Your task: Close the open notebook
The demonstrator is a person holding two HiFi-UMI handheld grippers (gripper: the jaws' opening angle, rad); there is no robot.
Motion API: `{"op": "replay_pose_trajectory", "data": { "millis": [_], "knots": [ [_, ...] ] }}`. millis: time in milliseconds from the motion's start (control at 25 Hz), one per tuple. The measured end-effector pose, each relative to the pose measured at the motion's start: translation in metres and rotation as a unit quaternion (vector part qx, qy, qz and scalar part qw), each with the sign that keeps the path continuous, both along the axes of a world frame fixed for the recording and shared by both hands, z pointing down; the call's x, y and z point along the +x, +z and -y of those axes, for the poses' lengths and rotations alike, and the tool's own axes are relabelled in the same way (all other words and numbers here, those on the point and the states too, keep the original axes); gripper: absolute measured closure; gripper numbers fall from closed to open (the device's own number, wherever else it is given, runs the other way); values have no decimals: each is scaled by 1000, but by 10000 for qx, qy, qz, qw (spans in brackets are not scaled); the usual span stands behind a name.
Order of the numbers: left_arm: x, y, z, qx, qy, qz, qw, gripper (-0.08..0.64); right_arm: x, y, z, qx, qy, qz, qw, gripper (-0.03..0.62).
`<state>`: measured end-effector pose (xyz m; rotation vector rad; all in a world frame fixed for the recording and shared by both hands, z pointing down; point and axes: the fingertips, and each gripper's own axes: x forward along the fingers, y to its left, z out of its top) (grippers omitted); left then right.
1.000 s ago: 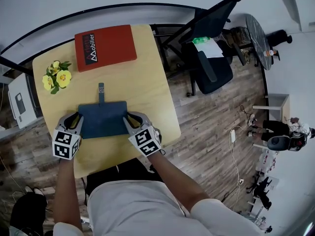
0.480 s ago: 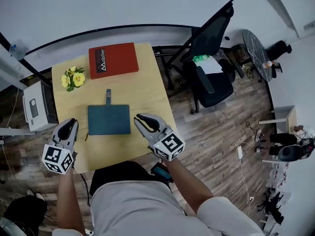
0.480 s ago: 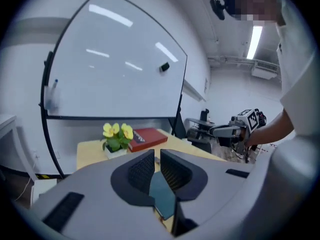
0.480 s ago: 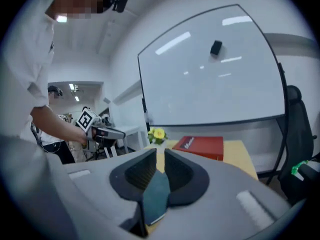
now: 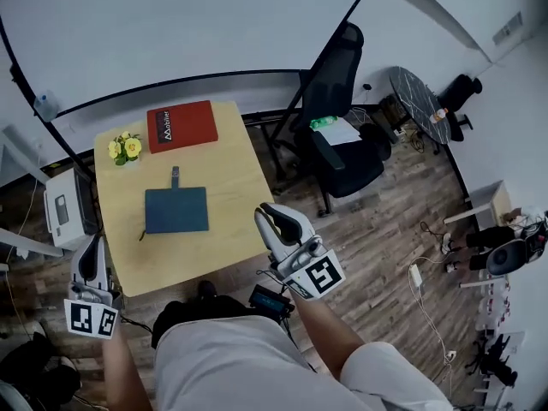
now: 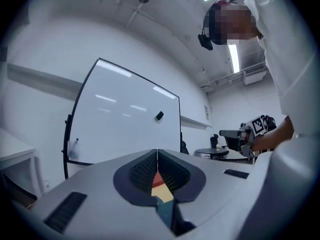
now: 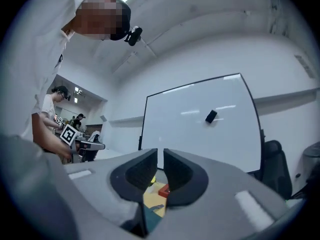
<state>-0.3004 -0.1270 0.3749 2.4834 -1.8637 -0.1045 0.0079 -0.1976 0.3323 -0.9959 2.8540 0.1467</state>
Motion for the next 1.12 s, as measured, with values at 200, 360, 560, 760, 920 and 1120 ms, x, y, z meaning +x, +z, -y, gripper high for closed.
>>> {"op": "replay_pose_trajectory", "data": {
  "millis": [200, 360, 560, 760, 920, 1120],
  "knots": [
    [-1, -29, -57, 435, -410, -143, 9981, 548, 30, -13, -45, 187, 545, 149, 9982, 554],
    [13, -31, -97, 407, -276, -189, 9986, 548, 34, -4, -88, 87, 820, -28, 9966, 554],
    [36, -20, -172, 343, -329, 25, 9989, 548, 31, 16, -164, -92, 792, -323, 9963, 554],
    [54, 7, -260, 40, -745, 189, 9970, 548, 36, 42, -244, -389, 674, -464, 9959, 554],
    [55, 23, -317, -160, -1046, 97, 9943, 548, 44, 46, -292, -380, 564, -583, 9960, 554],
    [87, 11, -368, -92, -772, 131, 9969, 548, 68, 32, -328, -221, 417, -503, 9976, 554]
  ]
}}
